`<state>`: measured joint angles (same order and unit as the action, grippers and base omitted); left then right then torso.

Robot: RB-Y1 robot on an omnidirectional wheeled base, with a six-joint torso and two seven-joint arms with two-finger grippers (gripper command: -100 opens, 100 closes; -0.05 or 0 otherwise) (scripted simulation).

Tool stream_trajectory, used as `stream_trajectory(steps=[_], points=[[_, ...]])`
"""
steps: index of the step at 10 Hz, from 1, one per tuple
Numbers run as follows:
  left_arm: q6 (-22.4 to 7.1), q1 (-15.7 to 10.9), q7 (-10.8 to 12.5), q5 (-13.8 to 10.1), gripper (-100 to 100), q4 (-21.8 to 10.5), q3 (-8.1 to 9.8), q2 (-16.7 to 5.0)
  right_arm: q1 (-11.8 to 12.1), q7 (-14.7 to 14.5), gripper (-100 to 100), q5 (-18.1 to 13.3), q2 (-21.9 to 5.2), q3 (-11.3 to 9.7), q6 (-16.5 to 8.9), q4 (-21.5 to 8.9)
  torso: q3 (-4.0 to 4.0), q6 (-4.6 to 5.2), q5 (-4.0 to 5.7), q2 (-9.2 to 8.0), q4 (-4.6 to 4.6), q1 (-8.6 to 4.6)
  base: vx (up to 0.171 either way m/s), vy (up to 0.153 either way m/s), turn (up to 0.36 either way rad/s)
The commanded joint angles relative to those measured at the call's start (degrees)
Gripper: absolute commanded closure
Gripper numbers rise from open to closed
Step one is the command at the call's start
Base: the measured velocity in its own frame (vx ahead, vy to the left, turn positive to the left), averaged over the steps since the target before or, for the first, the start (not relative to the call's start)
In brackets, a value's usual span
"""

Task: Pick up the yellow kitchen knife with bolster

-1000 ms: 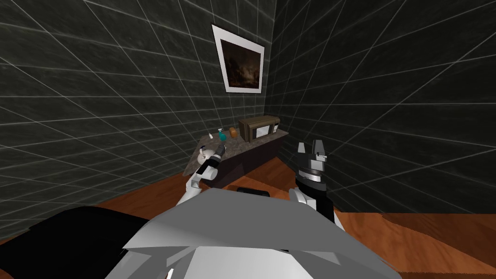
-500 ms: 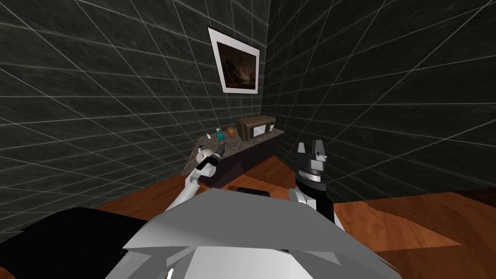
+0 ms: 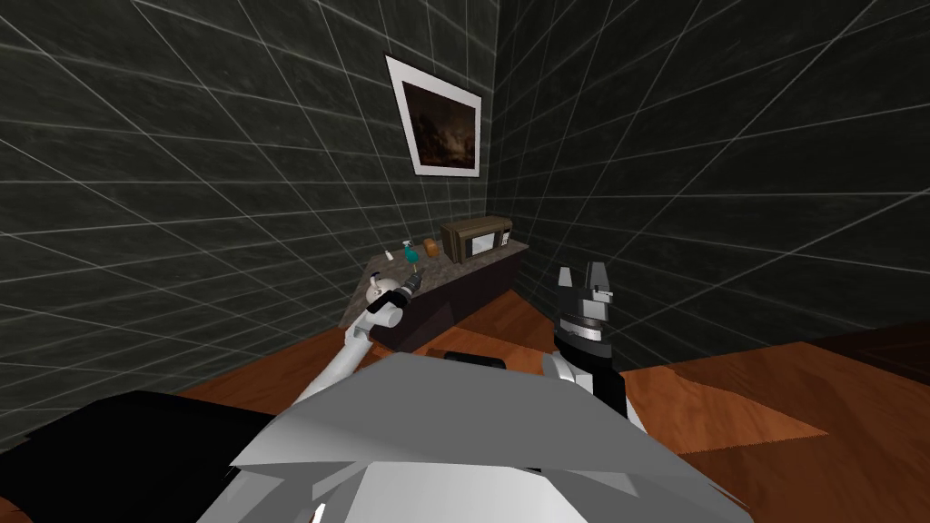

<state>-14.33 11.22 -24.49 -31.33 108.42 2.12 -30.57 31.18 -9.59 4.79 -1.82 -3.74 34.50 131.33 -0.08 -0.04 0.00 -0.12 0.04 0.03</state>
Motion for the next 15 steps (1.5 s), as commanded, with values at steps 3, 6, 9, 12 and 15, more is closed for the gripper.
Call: stream_trajectory(steps=[3, 6, 9, 12, 15], points=[[-4.8, -1.7, -1.9, -2.5, -100, -1.6, 0.47, -2.0, 0.0, 0.0, 0, 0.0, 0.0, 0.0, 0.0, 0.0, -0.04, 0.01, 0.01, -0.07, 0.01, -0.03, -0.044, -0.018, -0.061], [-8.9, -3.1, -3.8, -5.0, -100, -3.2, 0.89, -4.1, 0.0, 0.0, 0, 0.0, 0.0, 0.0, 0.0, 0.0, -0.01, 0.01, 0.00, -0.02, 0.00, 0.01, -0.033, -0.010, -0.056], [-14.4, -5.6, -7.2, -9.7, -100, -6.4, 1.73, -8.1, 0.0, 0.0, 0, 0.0, 0.0, 0.0, 0.0, 0.0, 0.01, 0.00, 0.00, 0.01, -0.01, 0.02, -0.030, -0.011, -0.096], [-18.9, -6.8, -8.7, -11.9, -100, -8.1, 2.12, -10.1, 0.0, 0.0, 0, 0.0, 0.0, 0.0, 0.0, 0.0, 0.03, -0.01, -0.02, 0.06, -0.01, 0.05, -0.018, -0.002, -0.055], [-23.3, -8.0, -10.2, -13.9, -100, -9.8, 2.48, -11.9, 0.0, 0.0, 0, 0.0, 0.0, 0.0, 0.0, 0.0, 0.06, -0.01, -0.02, 0.10, -0.02, 0.07, -0.006, 0.004, -0.046]])
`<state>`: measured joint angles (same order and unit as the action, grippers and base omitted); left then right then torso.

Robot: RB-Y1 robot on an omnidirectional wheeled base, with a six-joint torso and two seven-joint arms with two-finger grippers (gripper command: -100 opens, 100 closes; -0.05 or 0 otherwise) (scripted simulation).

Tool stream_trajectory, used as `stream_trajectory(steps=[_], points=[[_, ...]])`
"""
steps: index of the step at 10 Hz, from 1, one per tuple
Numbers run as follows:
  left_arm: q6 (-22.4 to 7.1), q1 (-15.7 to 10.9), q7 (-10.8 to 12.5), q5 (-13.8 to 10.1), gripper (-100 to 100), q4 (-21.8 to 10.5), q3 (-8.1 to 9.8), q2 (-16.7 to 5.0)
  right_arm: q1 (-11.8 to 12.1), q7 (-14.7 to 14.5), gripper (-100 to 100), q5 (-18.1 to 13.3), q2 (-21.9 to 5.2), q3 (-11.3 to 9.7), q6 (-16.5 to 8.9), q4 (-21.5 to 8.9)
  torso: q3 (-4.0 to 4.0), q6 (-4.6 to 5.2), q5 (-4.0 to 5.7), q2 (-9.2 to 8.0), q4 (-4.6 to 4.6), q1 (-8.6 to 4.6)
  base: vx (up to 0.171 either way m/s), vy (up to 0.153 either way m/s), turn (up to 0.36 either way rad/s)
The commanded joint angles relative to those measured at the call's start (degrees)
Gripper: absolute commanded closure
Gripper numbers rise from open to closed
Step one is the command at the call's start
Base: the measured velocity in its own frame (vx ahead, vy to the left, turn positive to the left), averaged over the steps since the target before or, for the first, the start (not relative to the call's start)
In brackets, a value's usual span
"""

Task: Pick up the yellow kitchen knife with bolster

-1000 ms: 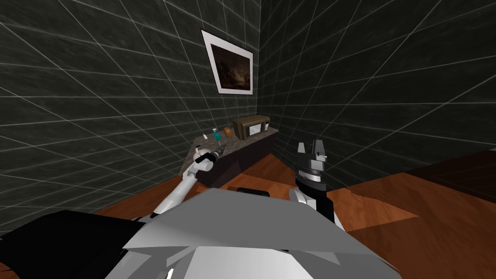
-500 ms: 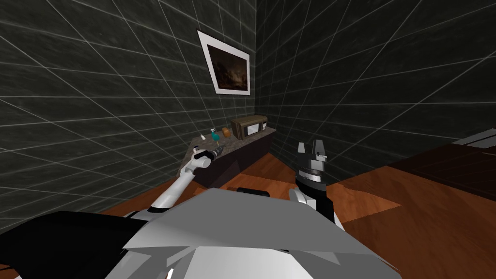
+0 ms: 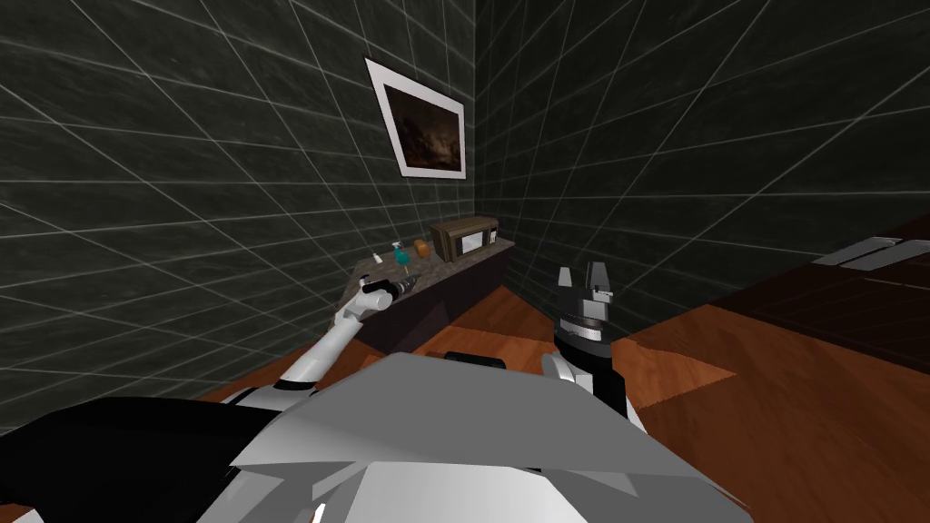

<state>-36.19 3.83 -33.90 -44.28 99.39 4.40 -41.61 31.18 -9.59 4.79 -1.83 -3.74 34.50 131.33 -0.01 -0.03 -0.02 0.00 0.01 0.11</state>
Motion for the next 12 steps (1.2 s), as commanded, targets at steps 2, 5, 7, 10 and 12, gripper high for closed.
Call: stream_trajectory(steps=[2, 5, 7, 10, 12], points=[[-4.6, -1.6, -2.2, -2.8, -100, -2.5, 0.53, -2.7, 0.0, 0.0, 0, 0.0, 0.0, 0.0, 0.0, 0.0, 0.00, -0.01, -0.01, 0.01, 0.00, 0.01, 0.003, 0.014, -0.114], [-9.0, -2.5, -3.5, -4.6, -100, -4.3, 0.83, -4.4, 0.0, 0.0, 0, 0.0, 0.0, 0.0, 0.0, 0.0, 0.02, -0.03, -0.01, 0.04, -0.01, 0.02, 0.011, 0.014, -0.042], [-11.1, -2.5, -3.5, -4.6, -100, -4.3, 0.83, -4.4, 0.0, 0.0, 0, 0.0, 0.0, 0.0, 0.0, 0.0, 0.05, -0.01, -0.02, 0.08, -0.02, 0.05, 0.014, 0.019, -0.045], [-16.5, -4.1, -5.8, -7.7, -100, -7.9, 1.30, -7.5, 0.0, 0.0, 0, 0.0, 0.0, 0.0, 0.0, 0.0, 0.08, -0.02, -0.03, 0.13, -0.03, 0.08, 0.036, 0.032, -0.097], [-18.7, -4.1, -5.8, -7.7, -100, -7.9, 1.30, -7.5, 0.0, 0.0, 0, 0.0, 0.0, 0.0, 0.0, 0.0, 0.11, -0.03, -0.04, 0.19, -0.05, 0.13, 0.034, 0.033, -0.023]])
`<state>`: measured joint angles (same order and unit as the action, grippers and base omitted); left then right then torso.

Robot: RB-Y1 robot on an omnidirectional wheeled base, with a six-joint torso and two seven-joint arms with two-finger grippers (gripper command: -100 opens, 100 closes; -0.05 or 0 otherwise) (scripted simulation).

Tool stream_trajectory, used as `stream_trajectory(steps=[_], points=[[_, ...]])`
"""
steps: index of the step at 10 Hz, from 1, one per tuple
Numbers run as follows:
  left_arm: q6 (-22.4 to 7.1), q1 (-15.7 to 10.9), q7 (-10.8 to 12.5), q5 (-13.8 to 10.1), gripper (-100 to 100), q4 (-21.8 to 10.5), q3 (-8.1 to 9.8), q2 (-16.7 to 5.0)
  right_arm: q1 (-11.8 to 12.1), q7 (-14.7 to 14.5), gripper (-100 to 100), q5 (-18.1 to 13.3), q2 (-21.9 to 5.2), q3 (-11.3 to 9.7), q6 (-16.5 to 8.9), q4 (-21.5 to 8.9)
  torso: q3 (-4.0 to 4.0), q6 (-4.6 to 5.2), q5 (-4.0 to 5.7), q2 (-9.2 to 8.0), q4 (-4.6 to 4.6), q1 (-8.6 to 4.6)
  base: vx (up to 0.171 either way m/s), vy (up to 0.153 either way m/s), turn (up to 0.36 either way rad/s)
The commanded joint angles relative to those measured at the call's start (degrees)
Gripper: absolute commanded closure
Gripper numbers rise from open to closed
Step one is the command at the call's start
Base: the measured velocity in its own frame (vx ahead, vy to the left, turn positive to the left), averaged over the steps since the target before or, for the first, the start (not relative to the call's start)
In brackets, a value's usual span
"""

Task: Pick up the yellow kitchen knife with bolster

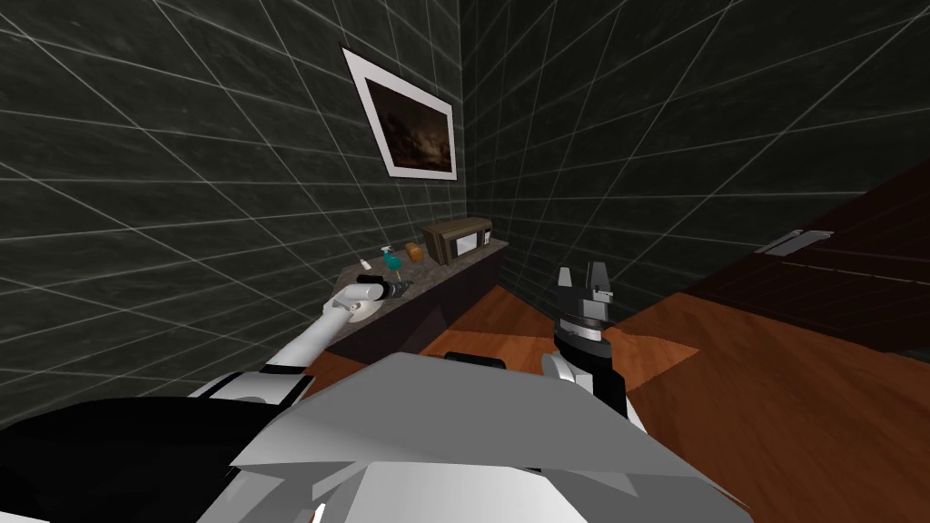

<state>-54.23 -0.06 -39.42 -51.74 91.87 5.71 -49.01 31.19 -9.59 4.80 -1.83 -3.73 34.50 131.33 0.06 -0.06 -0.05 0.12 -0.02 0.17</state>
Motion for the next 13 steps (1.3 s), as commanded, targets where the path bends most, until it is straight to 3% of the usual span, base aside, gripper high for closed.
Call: stream_trajectory(steps=[1, 5, 7, 13], points=[[-2.9, -0.9, -1.2, -1.6, -100, -2.2, 0.17, -1.5, 0.0, 0.0, 0, 0.0, 0.0, 0.0, 0.0, 0.0, 0.00, 0.00, 0.00, 0.00, 0.00, 0.00, 0.044, 0.034, -0.108], [-9.3, -1.9, -3.0, -4.0, -100, -5.7, 0.42, -4.1, 0.0, 0.0, 0, 0.0, 0.0, 0.0, 0.0, 0.0, 0.08, 0.00, -0.02, 0.14, -0.03, 0.08, 0.064, 0.055, -0.083], [-11.4, -1.9, -3.0, -4.0, -100, -5.7, 0.42, -4.1, 0.0, 0.0, 0, 0.0, 0.0, 0.0, 0.0, 0.0, 0.09, 0.01, -0.04, 0.15, -0.04, 0.14, 0.043, 0.040, -0.032], [-21.1, -3.0, -5.2, -7.0, -100, -10.6, 0.54, -7.1, 0.0, 0.0, 0, 0.0, 0.0, 0.0, 0.0, 0.0, 0.13, 0.03, -0.04, 0.23, -0.05, 0.19, 0.072, 0.062, -0.081]])
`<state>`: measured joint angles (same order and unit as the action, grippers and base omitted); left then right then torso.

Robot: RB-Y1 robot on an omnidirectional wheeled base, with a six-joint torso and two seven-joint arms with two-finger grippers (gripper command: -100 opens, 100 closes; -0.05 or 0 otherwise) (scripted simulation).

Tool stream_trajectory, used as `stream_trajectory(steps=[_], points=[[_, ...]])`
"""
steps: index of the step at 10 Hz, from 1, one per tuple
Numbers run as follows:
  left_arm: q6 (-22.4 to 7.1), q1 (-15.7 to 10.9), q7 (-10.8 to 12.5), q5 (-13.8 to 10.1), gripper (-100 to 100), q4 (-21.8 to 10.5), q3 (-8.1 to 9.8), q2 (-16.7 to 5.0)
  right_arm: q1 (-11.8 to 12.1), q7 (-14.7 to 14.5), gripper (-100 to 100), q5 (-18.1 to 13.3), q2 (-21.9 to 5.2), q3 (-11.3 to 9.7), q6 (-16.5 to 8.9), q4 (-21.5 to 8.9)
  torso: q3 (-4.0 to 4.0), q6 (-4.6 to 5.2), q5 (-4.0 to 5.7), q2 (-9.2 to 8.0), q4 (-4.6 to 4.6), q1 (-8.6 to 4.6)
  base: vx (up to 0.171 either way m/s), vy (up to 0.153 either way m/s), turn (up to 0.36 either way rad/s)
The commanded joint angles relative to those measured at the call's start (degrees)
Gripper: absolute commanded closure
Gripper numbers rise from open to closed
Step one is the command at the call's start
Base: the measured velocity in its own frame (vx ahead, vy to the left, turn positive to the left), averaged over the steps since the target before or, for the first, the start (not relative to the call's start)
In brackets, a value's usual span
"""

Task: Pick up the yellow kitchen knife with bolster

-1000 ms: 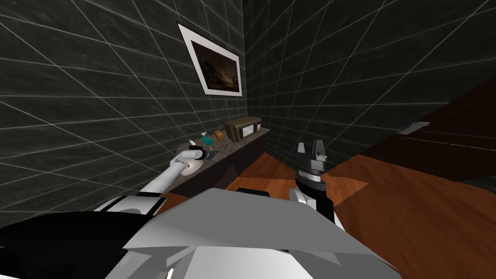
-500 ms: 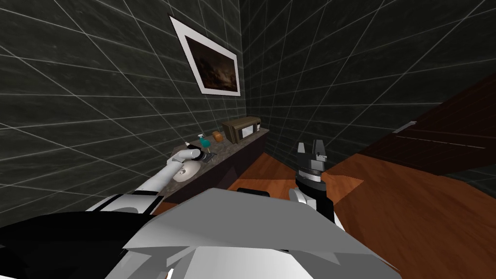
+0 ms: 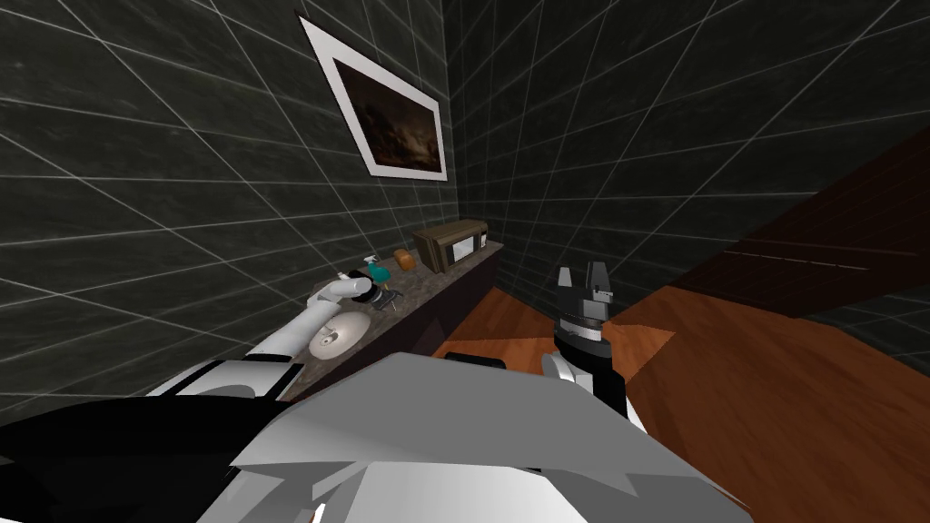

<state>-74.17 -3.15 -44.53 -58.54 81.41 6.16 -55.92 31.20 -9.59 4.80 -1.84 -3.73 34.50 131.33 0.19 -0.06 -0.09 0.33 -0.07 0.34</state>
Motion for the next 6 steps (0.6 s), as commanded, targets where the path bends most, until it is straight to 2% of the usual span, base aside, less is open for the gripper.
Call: stream_trajectory(steps=[1, 2, 5, 6], points=[[-2.9, -0.2, -0.8, -1.1, -100, -1.7, 0.08, -1.0, 0.0, 0.0, 0, 0.0, 0.0, 0.0, 0.0, 0.0, 0.00, 0.00, 0.00, 0.00, 0.00, 0.00, 0.074, 0.071, -0.089], [-4.1, -0.2, -0.8, -1.1, -100, -1.7, 0.08, -1.0, 0.0, 0.0, 0, 0.0, 0.0, 0.0, 0.0, 0.0, -0.01, 0.01, 0.01, -0.01, 0.01, 0.00, 0.064, 0.055, -0.053], [-8.9, -0.5, -1.9, -2.6, -100, -4.4, -0.03, -2.5, 0.0, 0.0, 0, 0.0, 0.0, 0.0, 0.0, 0.0, -0.01, 0.00, 0.02, -0.03, 0.00, -0.08, 0.074, 0.062, -0.076], [-9.5, -0.5, -1.9, -2.6, -100, -4.4, -0.03, -2.5, 0.0, 0.0, 0, 0.0, 0.0, 0.0, 0.0, 0.0, -0.02, 0.02, 0.02, -0.02, 0.01, -0.04, 0.056, 0.054, -0.056]])
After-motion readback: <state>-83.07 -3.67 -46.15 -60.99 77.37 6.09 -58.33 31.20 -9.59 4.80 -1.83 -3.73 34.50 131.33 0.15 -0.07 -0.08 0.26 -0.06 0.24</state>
